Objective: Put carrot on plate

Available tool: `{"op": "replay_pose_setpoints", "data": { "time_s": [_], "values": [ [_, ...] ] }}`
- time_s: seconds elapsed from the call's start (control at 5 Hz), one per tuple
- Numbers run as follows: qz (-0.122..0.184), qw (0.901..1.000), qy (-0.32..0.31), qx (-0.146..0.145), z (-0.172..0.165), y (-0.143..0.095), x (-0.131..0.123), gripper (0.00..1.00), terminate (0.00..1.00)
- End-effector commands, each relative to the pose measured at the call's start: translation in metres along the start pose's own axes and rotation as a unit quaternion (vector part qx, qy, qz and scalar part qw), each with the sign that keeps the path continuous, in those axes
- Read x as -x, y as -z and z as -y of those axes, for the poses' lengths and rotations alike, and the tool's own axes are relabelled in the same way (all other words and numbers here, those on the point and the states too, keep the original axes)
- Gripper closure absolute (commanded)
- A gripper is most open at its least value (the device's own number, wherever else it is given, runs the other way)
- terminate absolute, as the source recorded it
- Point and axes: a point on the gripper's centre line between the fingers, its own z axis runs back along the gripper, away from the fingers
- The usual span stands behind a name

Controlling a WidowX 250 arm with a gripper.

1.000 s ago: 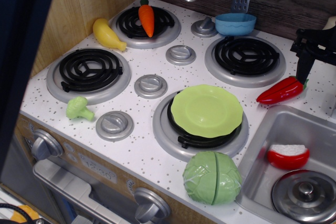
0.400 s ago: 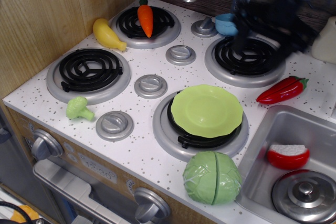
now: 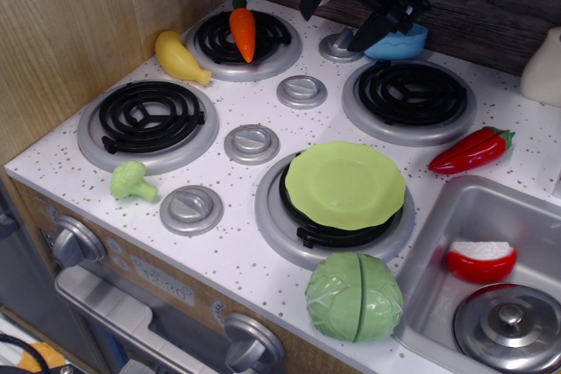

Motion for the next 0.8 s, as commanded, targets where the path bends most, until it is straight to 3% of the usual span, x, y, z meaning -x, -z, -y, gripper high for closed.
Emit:
{"op": "replay_pose_setpoints", "data": {
  "time_s": [0.0,0.6],
  "values": [
    [0.098,0.9943,-0.033,-0.028,-0.056,0.023,-0.02,0.0,0.0],
    [0.183,0.9815,-0.057,-0.007,-0.07,0.069,-0.039,0.0,0.0]
  ]
}}
